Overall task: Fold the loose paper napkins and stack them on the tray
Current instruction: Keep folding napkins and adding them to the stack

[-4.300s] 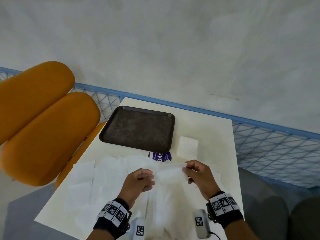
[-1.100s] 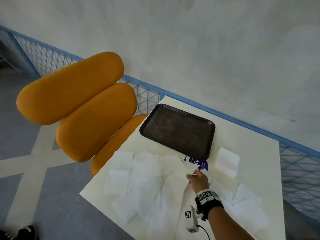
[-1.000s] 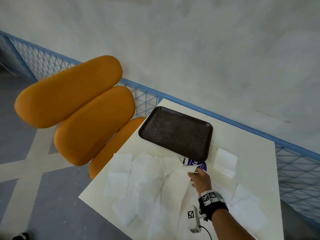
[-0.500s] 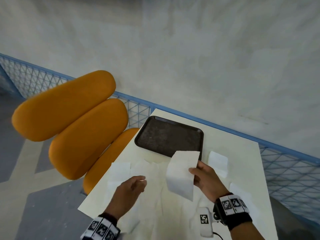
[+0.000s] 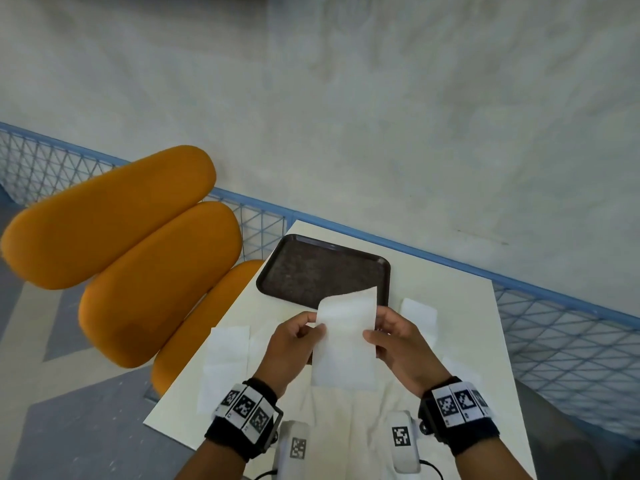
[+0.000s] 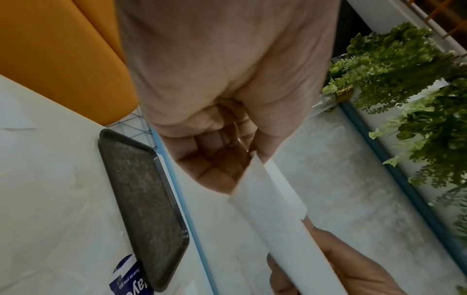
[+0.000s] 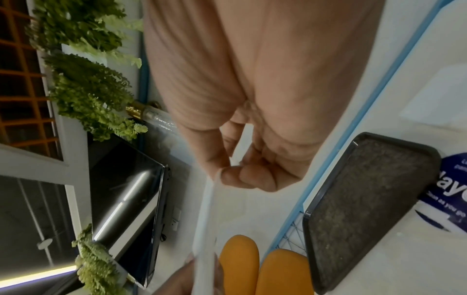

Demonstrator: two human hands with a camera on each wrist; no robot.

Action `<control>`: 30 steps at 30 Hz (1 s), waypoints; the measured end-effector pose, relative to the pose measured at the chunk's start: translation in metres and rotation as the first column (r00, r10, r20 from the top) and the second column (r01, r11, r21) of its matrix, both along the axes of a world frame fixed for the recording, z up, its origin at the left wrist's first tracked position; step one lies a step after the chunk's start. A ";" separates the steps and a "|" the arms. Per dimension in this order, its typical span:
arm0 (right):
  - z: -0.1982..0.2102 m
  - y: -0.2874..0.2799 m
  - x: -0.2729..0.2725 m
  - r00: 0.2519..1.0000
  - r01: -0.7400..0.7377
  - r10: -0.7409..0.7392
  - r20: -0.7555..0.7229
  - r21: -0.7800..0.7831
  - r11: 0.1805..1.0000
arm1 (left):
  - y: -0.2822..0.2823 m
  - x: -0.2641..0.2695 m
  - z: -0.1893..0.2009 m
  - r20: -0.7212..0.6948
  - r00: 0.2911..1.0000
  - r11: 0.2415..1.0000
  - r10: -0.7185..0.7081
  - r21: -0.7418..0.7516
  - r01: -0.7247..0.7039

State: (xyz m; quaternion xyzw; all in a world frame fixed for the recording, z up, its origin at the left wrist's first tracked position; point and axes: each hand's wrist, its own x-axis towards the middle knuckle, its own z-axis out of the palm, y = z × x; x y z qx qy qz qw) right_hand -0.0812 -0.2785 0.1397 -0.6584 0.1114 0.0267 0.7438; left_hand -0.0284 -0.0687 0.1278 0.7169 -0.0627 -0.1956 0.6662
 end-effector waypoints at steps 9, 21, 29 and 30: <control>-0.001 0.012 0.000 0.992 0.117 -0.118 0.049 0.031 0.993 | 0.011 -0.004 0.012 -0.065 0.998 0.995 -0.025 -0.098 0.018; 0.008 0.005 -0.007 0.994 0.095 -0.085 0.069 -0.154 0.984 | -0.002 -0.002 0.009 0.030 0.998 0.997 0.052 0.058 -0.053; 0.010 0.007 0.005 0.971 -0.098 0.213 0.107 -0.636 0.766 | -0.016 -0.002 0.009 0.446 0.889 0.939 -0.101 0.339 -0.064; 0.011 0.006 0.007 0.969 -0.100 0.225 0.103 -0.671 0.735 | -0.017 0.000 0.008 0.465 0.879 0.935 -0.108 0.348 -0.070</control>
